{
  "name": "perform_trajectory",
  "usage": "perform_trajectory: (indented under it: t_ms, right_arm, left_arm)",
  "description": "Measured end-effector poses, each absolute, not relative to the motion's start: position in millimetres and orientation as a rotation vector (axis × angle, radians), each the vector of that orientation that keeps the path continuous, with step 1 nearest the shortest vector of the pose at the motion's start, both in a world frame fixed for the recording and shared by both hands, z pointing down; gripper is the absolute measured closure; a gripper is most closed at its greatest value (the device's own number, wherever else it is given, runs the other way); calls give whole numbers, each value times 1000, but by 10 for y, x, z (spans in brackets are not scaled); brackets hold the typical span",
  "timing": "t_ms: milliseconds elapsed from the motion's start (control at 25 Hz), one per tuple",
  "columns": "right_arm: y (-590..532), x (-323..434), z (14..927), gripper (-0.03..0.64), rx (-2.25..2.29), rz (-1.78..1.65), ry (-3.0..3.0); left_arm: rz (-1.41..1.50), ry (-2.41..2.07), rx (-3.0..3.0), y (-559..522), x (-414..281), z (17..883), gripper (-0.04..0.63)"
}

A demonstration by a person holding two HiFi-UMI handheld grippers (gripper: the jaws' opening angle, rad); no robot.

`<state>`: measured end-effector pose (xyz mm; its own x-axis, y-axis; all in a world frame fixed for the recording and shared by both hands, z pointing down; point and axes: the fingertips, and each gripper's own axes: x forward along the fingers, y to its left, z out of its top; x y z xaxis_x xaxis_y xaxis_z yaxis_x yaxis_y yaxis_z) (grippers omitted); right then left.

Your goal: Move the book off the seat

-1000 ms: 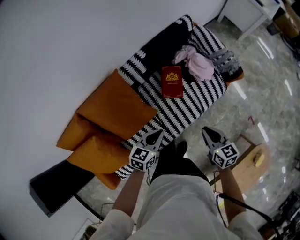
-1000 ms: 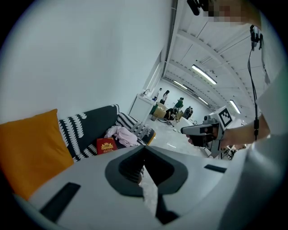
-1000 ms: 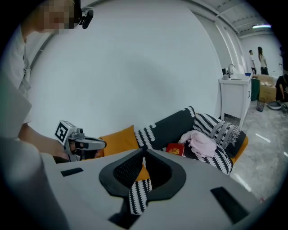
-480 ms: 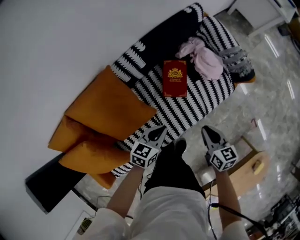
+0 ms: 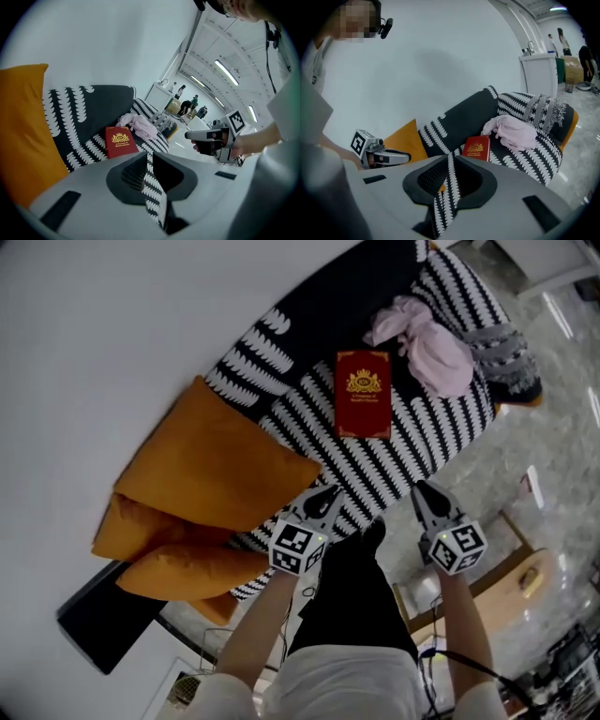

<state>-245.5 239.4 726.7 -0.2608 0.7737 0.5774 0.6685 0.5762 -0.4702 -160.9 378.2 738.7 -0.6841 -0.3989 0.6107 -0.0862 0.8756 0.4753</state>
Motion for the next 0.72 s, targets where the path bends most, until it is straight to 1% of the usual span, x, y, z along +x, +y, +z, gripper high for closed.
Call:
perform_trajectory:
  t_ms: [80, 120, 160, 360, 480, 720]
  right_arm:
    - [2489, -2518, 7435, 548, -1148, 176, -1978]
    - [2551, -2563, 7515, 508, -1140, 180, -1966]
    - [2615, -2616, 7592, 494, -1129, 182, -1955]
    - [2820, -2808, 7962, 488, -1091, 186, -1925]
    - [2892, -2836, 8132, 470, -1077, 191, -1894]
    - [2999, -2844, 8692, 439, -1044, 144, -1839]
  left_arm:
    - [-543, -2264, 340, 3831, -1649, 7558, 538]
    - [-548, -2250, 337, 3872, -1685, 7636, 524]
    - [-555, -2235, 335, 3920, -1731, 7710, 520]
    - [-595, -2190, 304, 4087, -1927, 8039, 498]
    - [-591, -2167, 282, 4144, -2014, 8176, 478]
    - [-600, -2095, 261, 4257, -2136, 8772, 440]
